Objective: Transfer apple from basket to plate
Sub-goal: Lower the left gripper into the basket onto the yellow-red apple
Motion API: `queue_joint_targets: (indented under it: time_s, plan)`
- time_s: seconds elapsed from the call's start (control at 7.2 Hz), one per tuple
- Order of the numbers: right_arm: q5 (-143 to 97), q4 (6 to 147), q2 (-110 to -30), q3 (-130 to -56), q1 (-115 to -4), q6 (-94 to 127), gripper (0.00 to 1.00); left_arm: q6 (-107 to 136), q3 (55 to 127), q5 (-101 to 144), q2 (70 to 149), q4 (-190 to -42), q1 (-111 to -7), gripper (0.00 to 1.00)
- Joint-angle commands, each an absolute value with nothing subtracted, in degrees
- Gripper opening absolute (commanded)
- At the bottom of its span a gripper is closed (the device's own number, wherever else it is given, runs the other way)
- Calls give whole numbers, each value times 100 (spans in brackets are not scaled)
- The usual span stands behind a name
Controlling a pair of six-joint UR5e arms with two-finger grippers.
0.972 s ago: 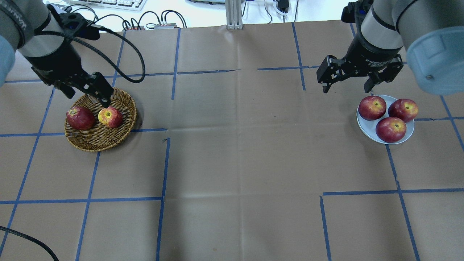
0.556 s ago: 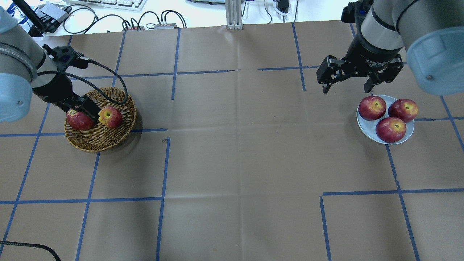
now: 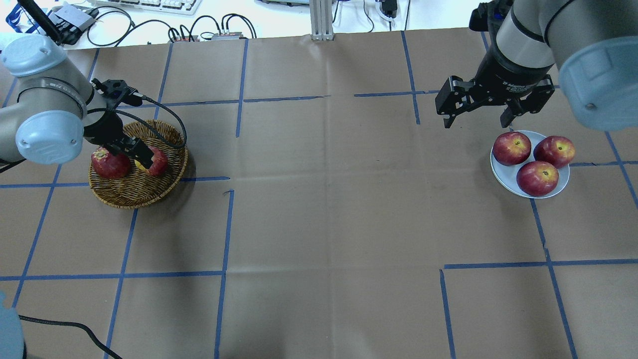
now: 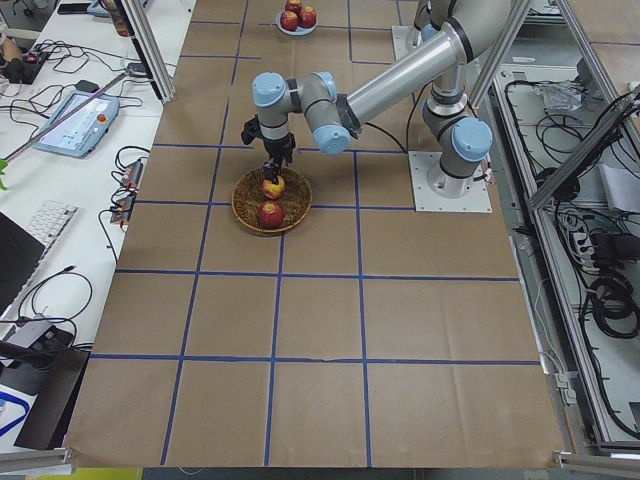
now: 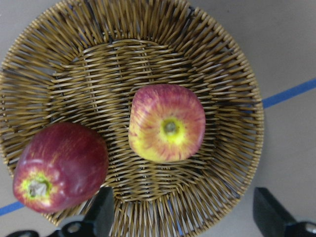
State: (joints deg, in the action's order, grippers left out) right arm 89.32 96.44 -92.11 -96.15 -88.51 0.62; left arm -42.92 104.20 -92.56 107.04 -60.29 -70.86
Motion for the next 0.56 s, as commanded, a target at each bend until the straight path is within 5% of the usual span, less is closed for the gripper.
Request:
queue_joint_targets:
  time_s: [0.0,0.42]
  plan:
    - [8930,9650,-9211,-9615,-8851,62,100,-4315,10223,-9194,11308,-5643,-7084,98]
    - [8930,9642,-9211,-9615,-8851,62,100,-4316,10090,-9026,11716,-5634,-7137,98]
